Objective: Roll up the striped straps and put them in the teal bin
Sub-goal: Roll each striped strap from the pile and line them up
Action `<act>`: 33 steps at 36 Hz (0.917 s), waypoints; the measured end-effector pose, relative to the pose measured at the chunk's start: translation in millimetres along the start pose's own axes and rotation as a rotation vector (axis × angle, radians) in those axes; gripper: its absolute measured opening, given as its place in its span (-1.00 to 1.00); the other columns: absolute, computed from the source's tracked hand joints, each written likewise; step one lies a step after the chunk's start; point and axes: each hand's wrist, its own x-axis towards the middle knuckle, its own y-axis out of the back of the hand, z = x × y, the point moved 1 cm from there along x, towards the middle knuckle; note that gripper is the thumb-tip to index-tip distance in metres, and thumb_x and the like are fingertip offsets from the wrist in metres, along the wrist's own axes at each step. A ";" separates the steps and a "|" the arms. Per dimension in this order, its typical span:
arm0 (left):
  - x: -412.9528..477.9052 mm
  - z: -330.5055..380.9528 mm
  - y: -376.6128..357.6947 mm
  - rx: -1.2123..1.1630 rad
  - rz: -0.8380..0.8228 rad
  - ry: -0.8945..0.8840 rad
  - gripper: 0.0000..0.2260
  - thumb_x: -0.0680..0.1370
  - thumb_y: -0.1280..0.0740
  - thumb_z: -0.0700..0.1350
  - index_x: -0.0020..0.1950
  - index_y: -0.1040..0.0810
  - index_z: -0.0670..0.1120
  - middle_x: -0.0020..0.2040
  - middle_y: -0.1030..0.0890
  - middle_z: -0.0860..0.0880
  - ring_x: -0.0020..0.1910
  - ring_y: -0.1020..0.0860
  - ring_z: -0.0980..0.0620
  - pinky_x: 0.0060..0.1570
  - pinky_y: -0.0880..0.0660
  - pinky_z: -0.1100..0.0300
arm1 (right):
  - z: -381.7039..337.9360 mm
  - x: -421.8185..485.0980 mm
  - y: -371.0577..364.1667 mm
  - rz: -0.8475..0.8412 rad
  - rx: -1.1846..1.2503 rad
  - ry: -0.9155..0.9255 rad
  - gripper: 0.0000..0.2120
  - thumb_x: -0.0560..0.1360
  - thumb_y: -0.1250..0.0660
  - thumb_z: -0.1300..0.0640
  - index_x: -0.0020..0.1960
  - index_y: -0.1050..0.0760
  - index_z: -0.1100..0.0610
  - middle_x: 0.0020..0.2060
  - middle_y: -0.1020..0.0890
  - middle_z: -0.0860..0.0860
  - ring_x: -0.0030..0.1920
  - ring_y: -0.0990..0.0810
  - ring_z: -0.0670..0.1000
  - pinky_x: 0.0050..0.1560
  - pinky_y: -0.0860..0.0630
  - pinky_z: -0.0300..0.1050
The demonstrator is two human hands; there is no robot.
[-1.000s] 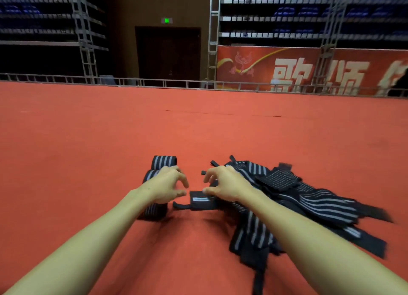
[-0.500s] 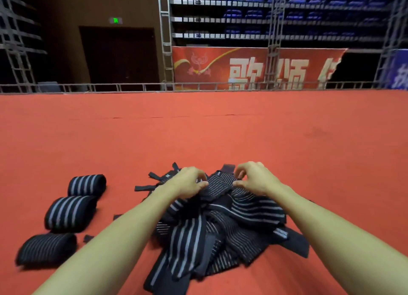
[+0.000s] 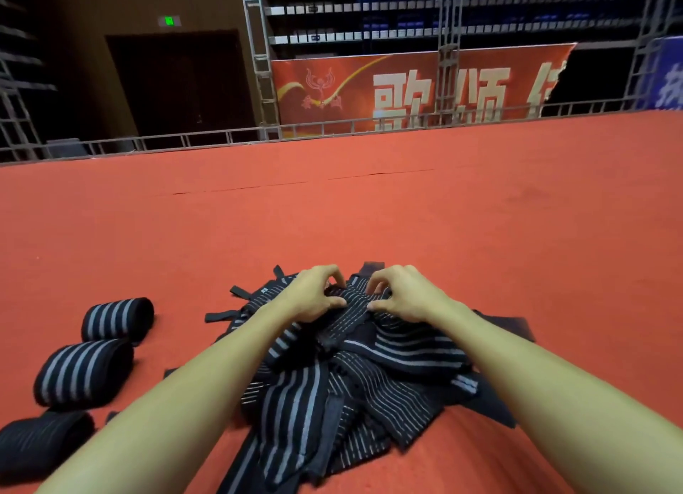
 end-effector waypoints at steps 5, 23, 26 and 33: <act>-13.0 0.3 23.3 -0.078 -0.142 -0.031 -0.72 0.49 -0.50 -0.14 0.18 -0.59 -0.01 -0.02 -0.53 -0.04 -0.08 -0.48 0.03 -0.11 -0.38 0.22 | -8.5 -1.0 4.5 -0.013 0.001 0.047 -0.72 0.47 -0.50 0.00 0.15 -0.60 0.03 0.12 -0.63 -0.01 0.02 -0.51 -0.06 0.06 -0.42 -0.17; -121.4 -38.1 84.4 -0.450 -0.288 -0.029 -0.53 0.52 -0.36 -0.41 0.27 -0.55 0.09 0.26 -0.59 -0.05 0.14 -0.58 0.10 0.19 -0.54 0.17 | -104.4 -12.9 2.2 -0.181 0.106 0.405 -0.73 0.38 -0.54 0.16 -0.14 -0.43 0.00 0.44 -0.43 -0.09 0.40 -0.37 -0.10 0.35 -0.29 -0.13; -134.0 -42.3 90.7 -0.473 -0.316 -0.053 -0.50 0.52 -0.34 -0.44 0.29 -0.54 0.07 0.31 -0.56 0.00 0.16 -0.57 0.15 0.16 -0.51 0.24 | -118.3 -12.1 -1.4 -0.225 0.129 0.436 -0.71 0.34 -0.54 0.11 -0.20 -0.40 -0.05 0.34 -0.54 -0.09 0.35 -0.47 -0.04 0.36 -0.38 -0.01; -150.5 -49.4 102.7 -0.432 -0.301 -0.060 -0.48 0.52 -0.34 -0.43 0.34 -0.51 0.07 0.29 -0.58 0.00 0.22 -0.57 0.08 0.23 -0.50 0.20 | -132.5 -8.9 5.3 -0.191 -0.016 0.477 -0.65 0.33 -0.55 -0.13 -0.22 -0.34 -0.18 -0.15 -0.44 -0.24 0.12 -0.31 -0.10 0.17 -0.41 0.11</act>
